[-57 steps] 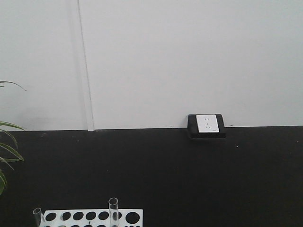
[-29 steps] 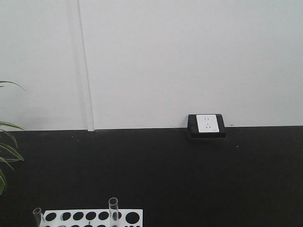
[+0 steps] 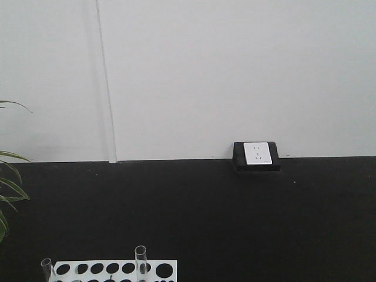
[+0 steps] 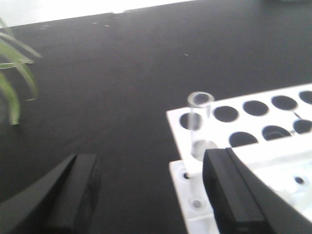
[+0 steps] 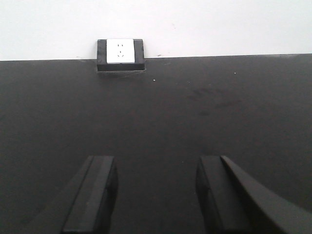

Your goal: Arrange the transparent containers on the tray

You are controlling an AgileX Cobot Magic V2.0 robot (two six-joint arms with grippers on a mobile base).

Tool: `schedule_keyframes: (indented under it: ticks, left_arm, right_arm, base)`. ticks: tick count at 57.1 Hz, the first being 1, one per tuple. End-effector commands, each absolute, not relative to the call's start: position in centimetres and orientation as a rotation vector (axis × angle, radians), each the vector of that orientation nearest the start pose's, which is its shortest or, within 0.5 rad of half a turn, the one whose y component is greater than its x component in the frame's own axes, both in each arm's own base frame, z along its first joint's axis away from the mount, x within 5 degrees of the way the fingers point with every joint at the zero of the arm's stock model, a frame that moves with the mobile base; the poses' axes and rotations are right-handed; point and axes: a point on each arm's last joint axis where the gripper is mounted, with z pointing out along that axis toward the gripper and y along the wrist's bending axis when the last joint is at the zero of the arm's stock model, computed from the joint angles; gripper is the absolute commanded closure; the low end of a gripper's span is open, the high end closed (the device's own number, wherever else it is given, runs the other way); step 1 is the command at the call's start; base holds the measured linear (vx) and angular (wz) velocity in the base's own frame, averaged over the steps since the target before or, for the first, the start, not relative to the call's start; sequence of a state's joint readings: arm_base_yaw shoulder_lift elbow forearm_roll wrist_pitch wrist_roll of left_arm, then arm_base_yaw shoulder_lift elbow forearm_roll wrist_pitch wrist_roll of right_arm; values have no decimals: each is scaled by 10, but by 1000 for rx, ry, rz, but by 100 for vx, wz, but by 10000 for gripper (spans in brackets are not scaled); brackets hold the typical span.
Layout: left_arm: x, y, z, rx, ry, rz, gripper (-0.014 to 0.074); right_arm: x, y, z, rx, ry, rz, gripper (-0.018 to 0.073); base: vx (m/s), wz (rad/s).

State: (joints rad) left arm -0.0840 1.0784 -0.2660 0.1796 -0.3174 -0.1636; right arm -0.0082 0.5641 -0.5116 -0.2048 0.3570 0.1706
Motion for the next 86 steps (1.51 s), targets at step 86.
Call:
schedule_keyframes:
  ticks: [86]
  left_arm:
    - [242,-44,171,49,1624,-350,375]
  right_arm:
    - [121,-7,327,11,1781,-94,111]
  base:
    - [0,0]
